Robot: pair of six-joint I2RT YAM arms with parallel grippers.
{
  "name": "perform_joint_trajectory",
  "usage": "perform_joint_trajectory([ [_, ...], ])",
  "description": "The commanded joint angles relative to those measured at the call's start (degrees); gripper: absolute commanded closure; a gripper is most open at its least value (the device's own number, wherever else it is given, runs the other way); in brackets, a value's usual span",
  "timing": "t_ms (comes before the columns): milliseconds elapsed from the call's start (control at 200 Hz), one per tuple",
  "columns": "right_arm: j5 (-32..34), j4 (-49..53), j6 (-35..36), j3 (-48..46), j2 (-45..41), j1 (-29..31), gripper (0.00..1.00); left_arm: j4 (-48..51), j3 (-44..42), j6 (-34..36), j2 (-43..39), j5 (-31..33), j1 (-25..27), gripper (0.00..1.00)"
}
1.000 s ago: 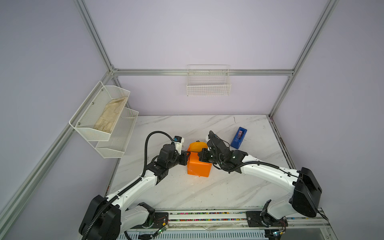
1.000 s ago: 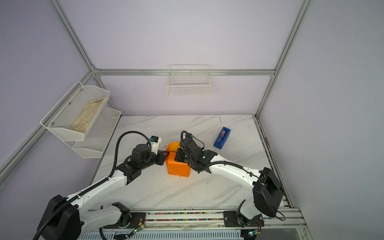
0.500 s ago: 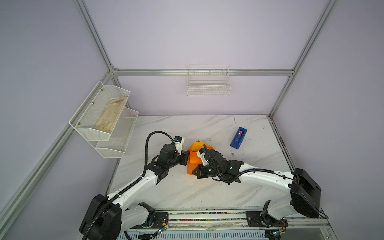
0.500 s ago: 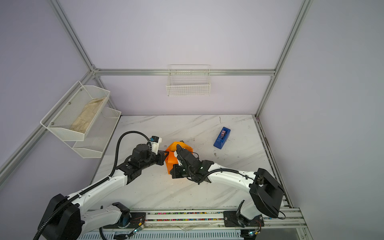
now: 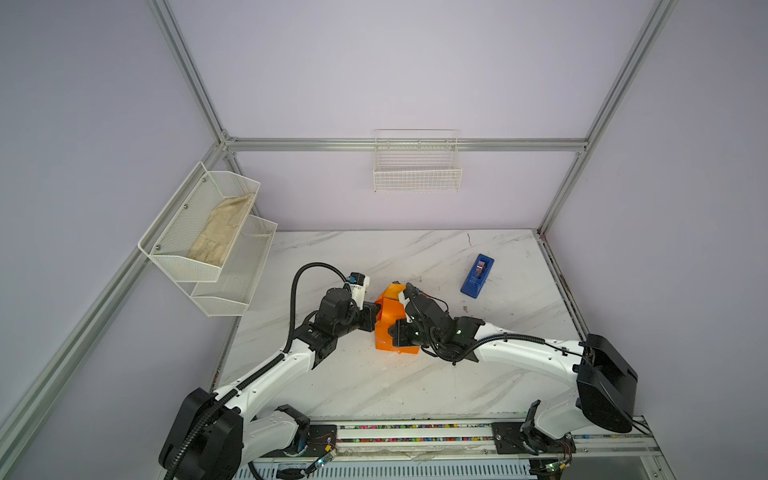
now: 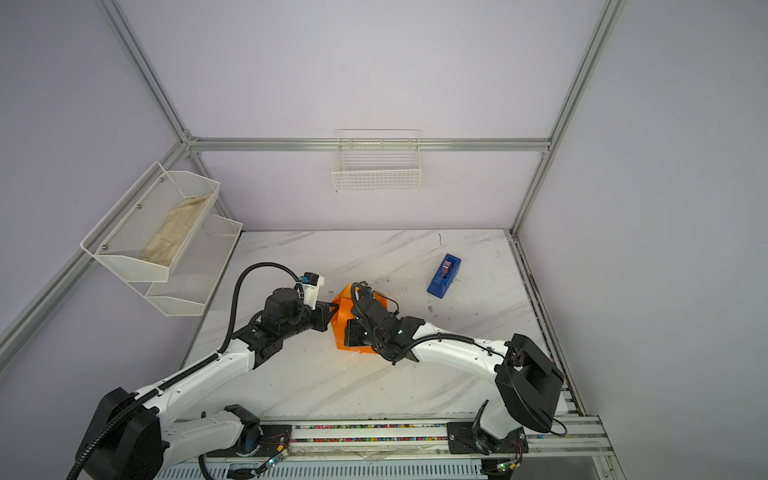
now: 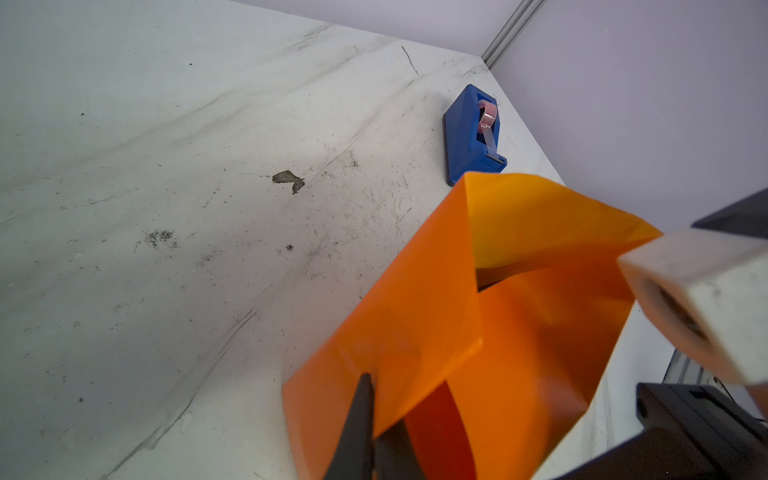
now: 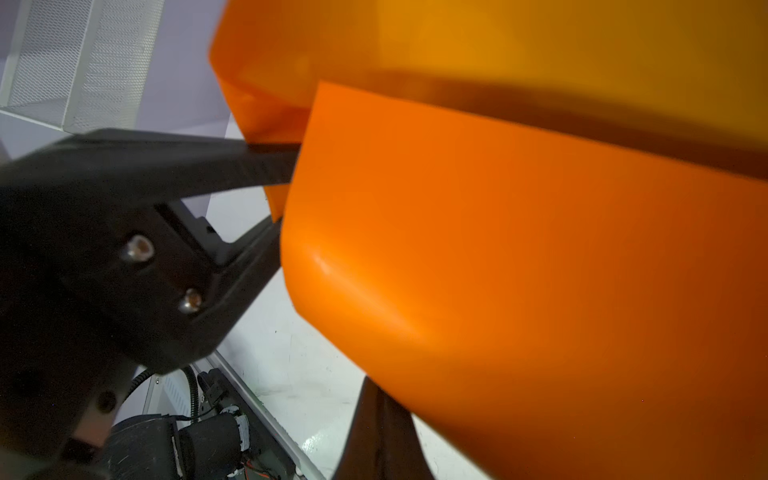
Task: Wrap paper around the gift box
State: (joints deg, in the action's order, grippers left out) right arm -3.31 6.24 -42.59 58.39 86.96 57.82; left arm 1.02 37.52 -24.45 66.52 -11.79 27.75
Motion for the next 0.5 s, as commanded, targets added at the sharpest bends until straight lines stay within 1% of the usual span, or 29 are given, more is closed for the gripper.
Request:
perform_joint_trajectory([
  [0, 2.78, 1.39, 0.14, 1.81, -0.11, -0.16, 1.0, -0.14, 2.91, 0.19, -1.48, -1.57, -0.24, 0.98],
  [260, 3.31, 1.11, -0.04, 1.67, -0.52, -1.28, 1.0, 0.3, 2.61, 0.08, -2.08, -1.61, -0.24, 0.99],
  [495, 2.02, 0.27, 1.08, 1.88, -1.02, -2.14, 1.0, 0.39, 2.56, 0.19, -2.36, -1.67, -0.24, 0.99],
])
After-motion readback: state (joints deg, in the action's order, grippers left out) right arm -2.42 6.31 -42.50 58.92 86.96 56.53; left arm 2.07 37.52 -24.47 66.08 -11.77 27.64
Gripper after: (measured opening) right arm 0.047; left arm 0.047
